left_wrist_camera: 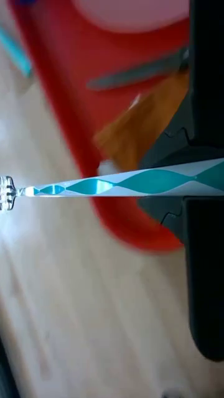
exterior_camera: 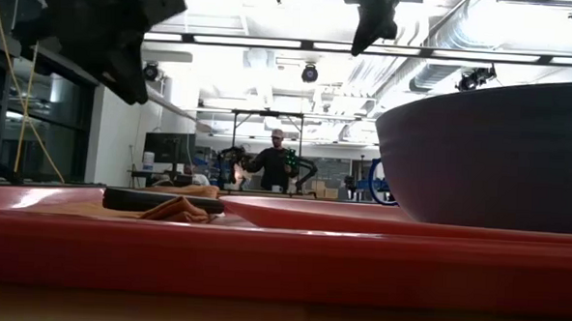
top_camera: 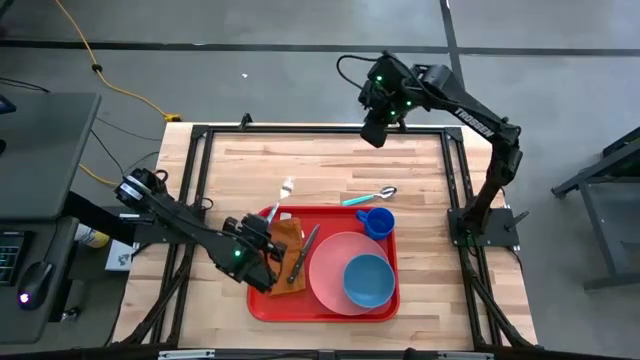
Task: Set up tray
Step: Put the blue fork on top of the orange napkin on the serving tray
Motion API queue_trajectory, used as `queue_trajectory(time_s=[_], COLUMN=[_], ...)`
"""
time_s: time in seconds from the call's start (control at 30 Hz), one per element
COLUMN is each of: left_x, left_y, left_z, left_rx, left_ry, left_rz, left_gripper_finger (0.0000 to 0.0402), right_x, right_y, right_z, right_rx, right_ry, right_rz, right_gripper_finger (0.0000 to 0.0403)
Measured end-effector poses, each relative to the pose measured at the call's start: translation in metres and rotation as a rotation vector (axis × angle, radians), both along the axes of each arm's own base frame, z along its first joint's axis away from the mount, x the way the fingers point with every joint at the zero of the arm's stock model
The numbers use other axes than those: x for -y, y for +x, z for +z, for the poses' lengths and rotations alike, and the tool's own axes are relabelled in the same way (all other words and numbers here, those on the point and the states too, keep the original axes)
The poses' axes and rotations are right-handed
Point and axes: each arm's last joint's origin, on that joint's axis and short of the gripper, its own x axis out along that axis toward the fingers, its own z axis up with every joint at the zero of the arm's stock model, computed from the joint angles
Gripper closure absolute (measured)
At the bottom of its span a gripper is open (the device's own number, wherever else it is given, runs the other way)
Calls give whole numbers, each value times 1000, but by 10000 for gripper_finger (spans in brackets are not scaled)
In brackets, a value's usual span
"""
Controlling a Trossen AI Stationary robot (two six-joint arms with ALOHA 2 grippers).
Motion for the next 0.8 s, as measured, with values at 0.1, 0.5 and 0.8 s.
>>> queue_trajectory(time_s=[0.1, 0.5, 0.8], left_x=[11, 58, 69], left_y=[0, -13, -6], left_z=[10, 38, 18], left_rx=[-13, -110, -232], left_ry=[-14, -131, -172], left_rz=[-29, -167, -149], left_gripper_finger=[339, 339, 339], right_x=[0, -1, -1], right_y=[-3, -6, -6], right_z=[1, 0, 0], right_rx=[0, -36, -39], right_ry=[0, -2, -5], right_rz=[-1, 28, 40], right_gripper_finger=[403, 403, 403])
